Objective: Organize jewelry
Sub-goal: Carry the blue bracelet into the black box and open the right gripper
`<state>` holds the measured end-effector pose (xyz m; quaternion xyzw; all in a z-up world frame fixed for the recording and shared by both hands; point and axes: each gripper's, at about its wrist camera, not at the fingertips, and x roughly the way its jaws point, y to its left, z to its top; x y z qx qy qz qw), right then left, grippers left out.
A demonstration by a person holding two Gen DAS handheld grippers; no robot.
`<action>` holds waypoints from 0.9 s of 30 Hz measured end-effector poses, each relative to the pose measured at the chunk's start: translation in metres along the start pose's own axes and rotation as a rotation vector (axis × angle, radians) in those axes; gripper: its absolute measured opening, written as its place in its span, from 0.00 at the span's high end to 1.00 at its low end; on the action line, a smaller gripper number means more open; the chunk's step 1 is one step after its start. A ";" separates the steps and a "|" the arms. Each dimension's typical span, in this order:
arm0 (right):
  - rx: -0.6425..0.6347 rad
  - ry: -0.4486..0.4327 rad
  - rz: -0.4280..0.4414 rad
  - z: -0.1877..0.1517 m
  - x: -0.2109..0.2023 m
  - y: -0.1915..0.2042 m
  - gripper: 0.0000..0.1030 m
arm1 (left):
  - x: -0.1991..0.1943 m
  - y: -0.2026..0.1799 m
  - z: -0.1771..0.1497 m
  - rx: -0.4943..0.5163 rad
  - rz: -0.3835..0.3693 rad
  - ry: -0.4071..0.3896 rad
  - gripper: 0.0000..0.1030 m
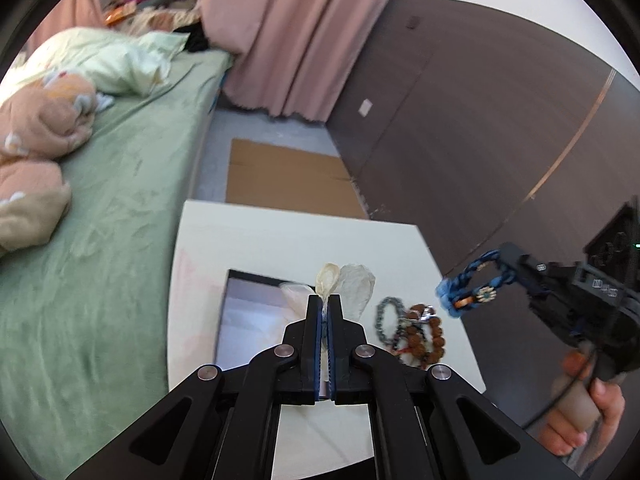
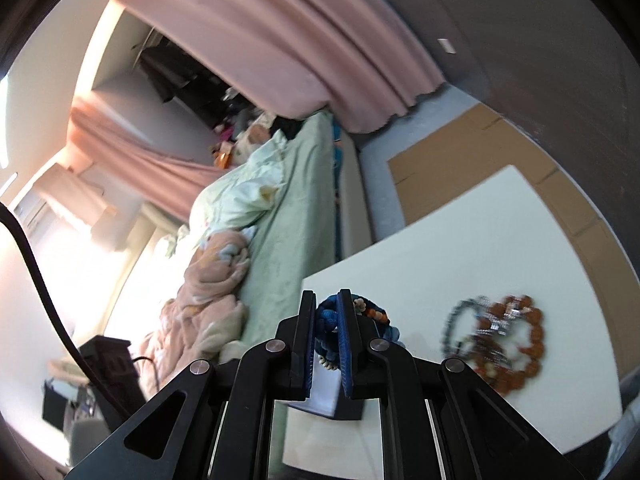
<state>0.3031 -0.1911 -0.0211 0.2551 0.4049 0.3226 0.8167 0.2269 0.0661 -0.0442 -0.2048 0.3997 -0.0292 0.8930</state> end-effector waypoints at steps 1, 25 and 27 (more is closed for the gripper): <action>-0.009 0.007 0.003 0.001 0.004 0.005 0.88 | 0.004 0.005 0.001 -0.015 -0.006 0.020 0.94; -0.127 0.351 0.130 -0.055 0.127 0.046 0.63 | -0.031 0.081 -0.024 -0.181 0.116 -0.082 0.12; -0.087 0.399 0.116 -0.059 0.137 0.037 0.41 | -0.029 0.081 -0.024 -0.198 0.114 -0.081 0.12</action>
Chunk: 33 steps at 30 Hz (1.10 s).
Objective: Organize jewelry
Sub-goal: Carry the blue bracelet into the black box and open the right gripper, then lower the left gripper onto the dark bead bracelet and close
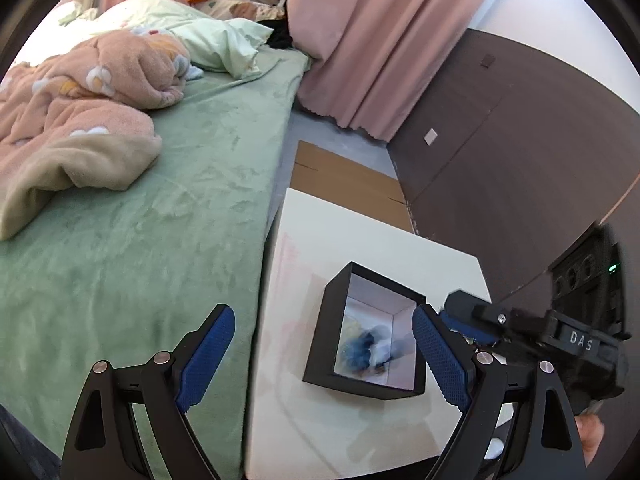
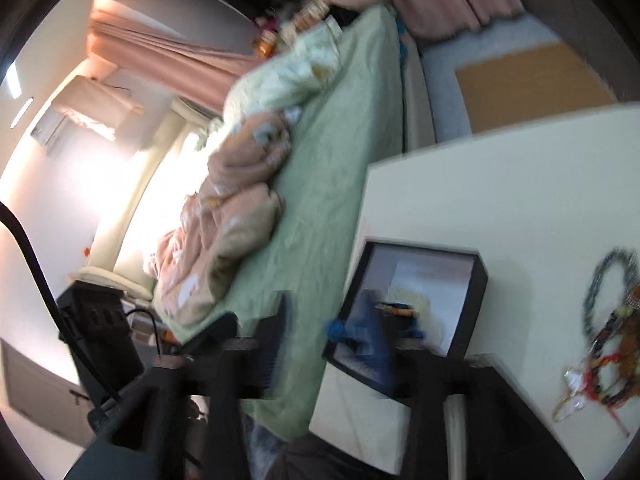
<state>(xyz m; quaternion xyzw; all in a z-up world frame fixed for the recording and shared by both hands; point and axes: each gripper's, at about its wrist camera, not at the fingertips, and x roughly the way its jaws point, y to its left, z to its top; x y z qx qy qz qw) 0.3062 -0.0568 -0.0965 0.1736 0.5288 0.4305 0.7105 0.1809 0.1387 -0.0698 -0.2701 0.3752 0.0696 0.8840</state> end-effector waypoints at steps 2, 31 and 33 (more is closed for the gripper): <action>0.043 -0.016 -0.032 -0.002 -0.007 -0.013 0.41 | 0.002 -0.003 -0.001 0.000 -0.006 0.008 0.12; 0.336 -0.380 -0.168 -0.053 -0.219 -0.162 0.41 | 0.006 -0.175 -0.019 0.320 -0.049 0.130 0.15; 0.375 -0.382 -0.164 -0.063 -0.218 -0.172 0.41 | 0.015 -0.181 -0.023 0.344 -0.053 0.143 0.23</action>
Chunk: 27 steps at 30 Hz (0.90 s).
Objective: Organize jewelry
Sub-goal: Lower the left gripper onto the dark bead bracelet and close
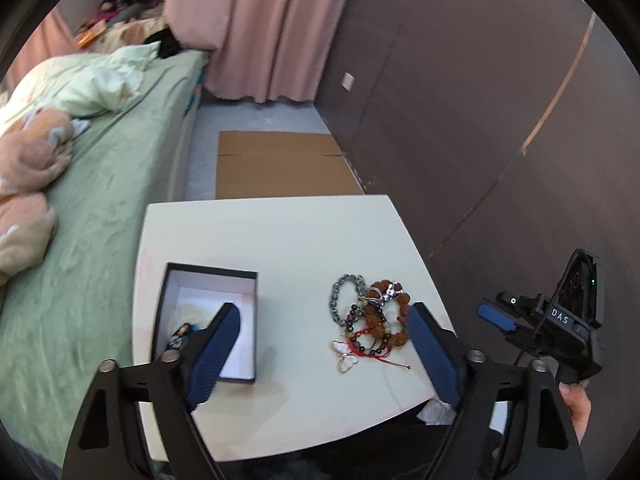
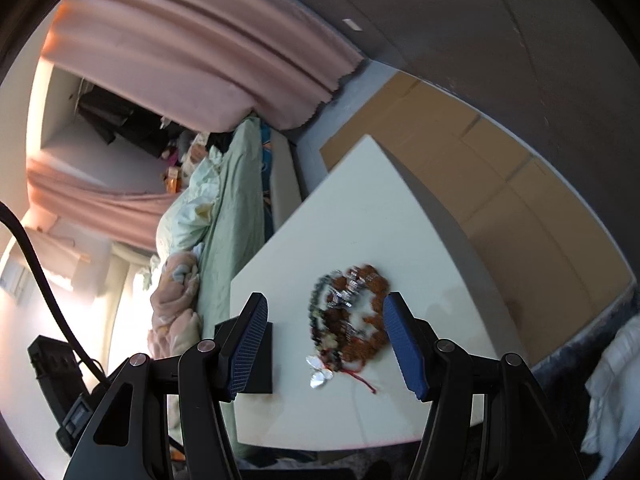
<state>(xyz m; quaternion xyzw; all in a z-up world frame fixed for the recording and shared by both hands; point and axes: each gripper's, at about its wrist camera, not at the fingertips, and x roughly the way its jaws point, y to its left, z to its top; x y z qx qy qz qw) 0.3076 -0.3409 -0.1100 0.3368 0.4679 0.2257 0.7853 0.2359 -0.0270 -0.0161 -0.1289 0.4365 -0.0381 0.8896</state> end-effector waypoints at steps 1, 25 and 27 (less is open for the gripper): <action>0.014 0.001 -0.004 -0.002 0.000 -0.004 0.41 | 0.006 -0.002 0.000 0.003 0.000 0.014 0.25; 0.152 -0.032 -0.030 -0.020 -0.011 -0.037 0.41 | 0.155 -0.040 -0.005 0.244 -0.020 0.251 0.56; 0.146 -0.026 -0.071 -0.018 -0.005 -0.039 0.41 | 0.164 -0.038 -0.008 0.240 -0.037 0.274 0.56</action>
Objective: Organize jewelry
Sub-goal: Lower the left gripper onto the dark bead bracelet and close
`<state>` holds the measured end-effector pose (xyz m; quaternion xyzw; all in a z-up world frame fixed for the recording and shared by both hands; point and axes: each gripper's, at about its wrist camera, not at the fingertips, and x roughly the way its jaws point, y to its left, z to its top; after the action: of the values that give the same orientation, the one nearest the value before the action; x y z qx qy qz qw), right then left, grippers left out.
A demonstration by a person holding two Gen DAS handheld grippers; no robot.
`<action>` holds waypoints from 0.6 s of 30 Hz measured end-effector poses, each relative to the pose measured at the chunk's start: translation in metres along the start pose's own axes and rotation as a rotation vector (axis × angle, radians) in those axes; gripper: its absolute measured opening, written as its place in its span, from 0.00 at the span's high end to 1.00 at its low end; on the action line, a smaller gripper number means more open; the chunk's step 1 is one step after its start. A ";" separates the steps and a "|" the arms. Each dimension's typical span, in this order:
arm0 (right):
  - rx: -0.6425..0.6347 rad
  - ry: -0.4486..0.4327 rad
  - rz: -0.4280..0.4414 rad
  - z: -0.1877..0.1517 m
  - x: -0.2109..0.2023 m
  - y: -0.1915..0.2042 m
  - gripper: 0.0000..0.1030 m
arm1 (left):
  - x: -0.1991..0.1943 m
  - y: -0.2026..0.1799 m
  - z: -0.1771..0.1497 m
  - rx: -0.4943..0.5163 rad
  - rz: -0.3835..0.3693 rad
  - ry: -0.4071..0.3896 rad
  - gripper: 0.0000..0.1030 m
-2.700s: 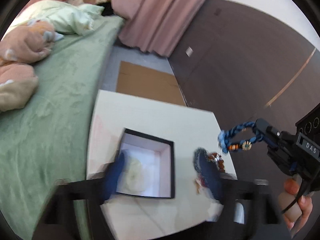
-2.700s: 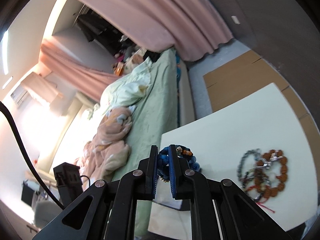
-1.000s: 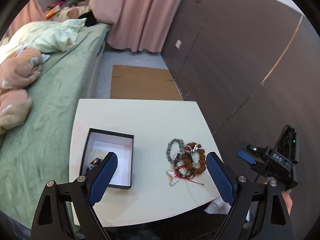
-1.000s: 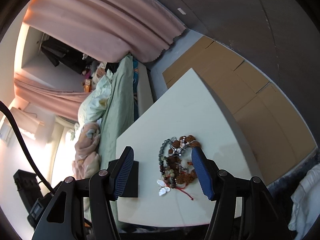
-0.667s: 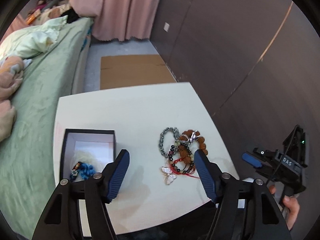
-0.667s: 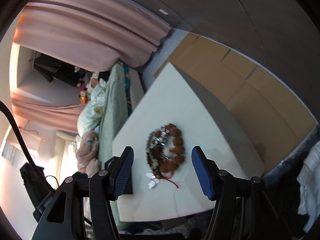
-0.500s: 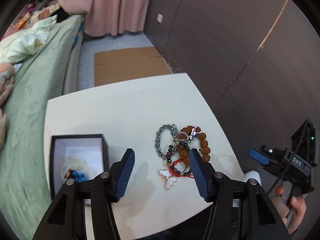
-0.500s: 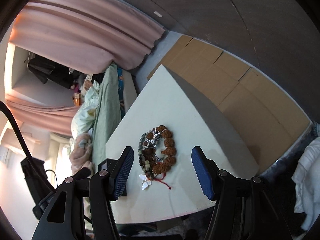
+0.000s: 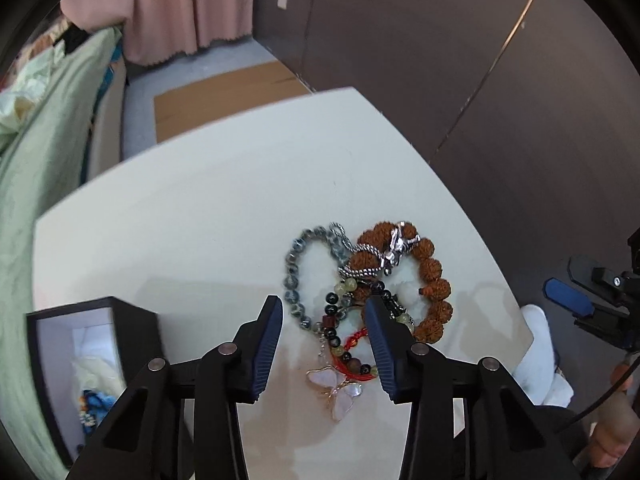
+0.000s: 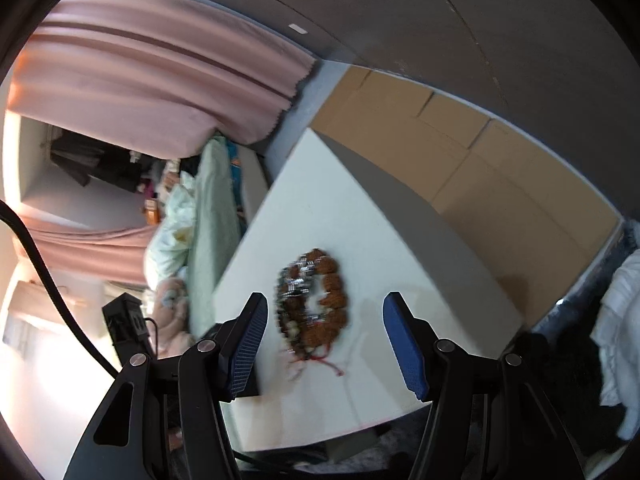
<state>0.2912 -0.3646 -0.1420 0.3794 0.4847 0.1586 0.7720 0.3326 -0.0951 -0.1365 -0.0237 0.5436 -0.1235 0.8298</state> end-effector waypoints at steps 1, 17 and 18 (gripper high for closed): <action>-0.001 -0.001 -0.012 0.000 0.002 0.001 0.41 | 0.005 -0.001 -0.001 0.009 -0.002 0.004 0.56; -0.005 0.119 0.111 -0.006 0.072 0.032 0.42 | -0.011 0.007 0.000 -0.017 -0.116 -0.045 0.92; -0.008 0.119 0.110 -0.006 0.074 0.034 0.42 | -0.016 0.008 0.001 -0.021 -0.123 -0.055 0.92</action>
<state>0.3252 -0.2943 -0.1651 0.3923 0.5074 0.2248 0.7336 0.3286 -0.0833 -0.1236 -0.0691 0.5194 -0.1681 0.8350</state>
